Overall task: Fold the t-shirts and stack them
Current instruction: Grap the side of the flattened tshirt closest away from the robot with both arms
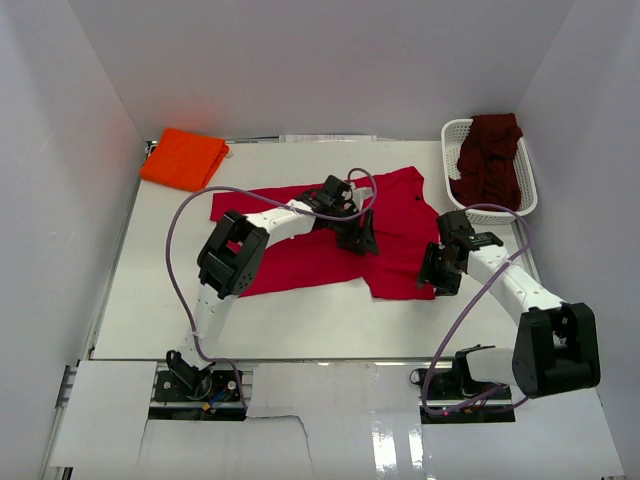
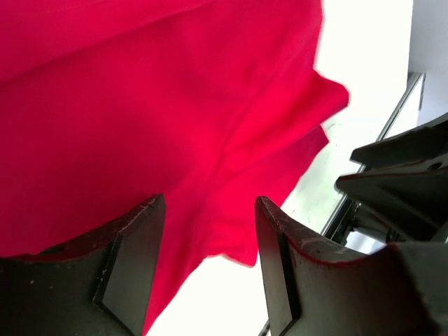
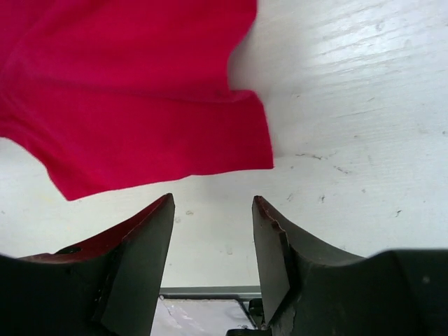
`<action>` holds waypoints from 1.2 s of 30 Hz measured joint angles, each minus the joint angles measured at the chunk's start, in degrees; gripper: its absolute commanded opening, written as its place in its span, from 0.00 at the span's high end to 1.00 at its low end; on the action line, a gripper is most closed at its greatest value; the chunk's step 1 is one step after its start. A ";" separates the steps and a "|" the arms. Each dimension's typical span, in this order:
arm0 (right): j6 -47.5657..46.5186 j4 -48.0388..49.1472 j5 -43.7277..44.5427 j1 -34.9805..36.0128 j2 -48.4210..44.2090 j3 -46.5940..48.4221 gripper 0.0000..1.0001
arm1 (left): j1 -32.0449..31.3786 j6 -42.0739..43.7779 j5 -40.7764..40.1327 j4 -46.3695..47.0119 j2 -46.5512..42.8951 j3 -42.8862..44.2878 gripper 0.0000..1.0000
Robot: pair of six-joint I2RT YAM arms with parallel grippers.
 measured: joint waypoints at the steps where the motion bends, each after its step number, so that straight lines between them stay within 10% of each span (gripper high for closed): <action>1: -0.09 0.26 0.22 -0.48 0.13 -0.20 0.45 | 0.76 -0.79 0.31 0.44 -0.55 -1.64 0.36; 23: -4.50 10.88 -4.83 -9.16 4.59 -6.43 0.54 | 38.53 -5.55 -9.40 -9.53 -47.36 -23.65 0.28; 27: -4.55 12.74 -6.51 -9.20 5.25 -6.47 0.63 | 46.66 -5.16 -9.33 -11.76 -47.91 -30.82 0.28; 31: -4.87 14.34 -7.72 -9.27 5.88 -6.86 0.92 | 51.52 -4.17 -8.85 -14.38 -48.00 -35.23 0.28; 36: -4.55 15.17 -8.63 -9.29 5.97 -7.26 0.92 | 52.63 -3.50 -8.96 -14.84 -50.75 -38.36 0.28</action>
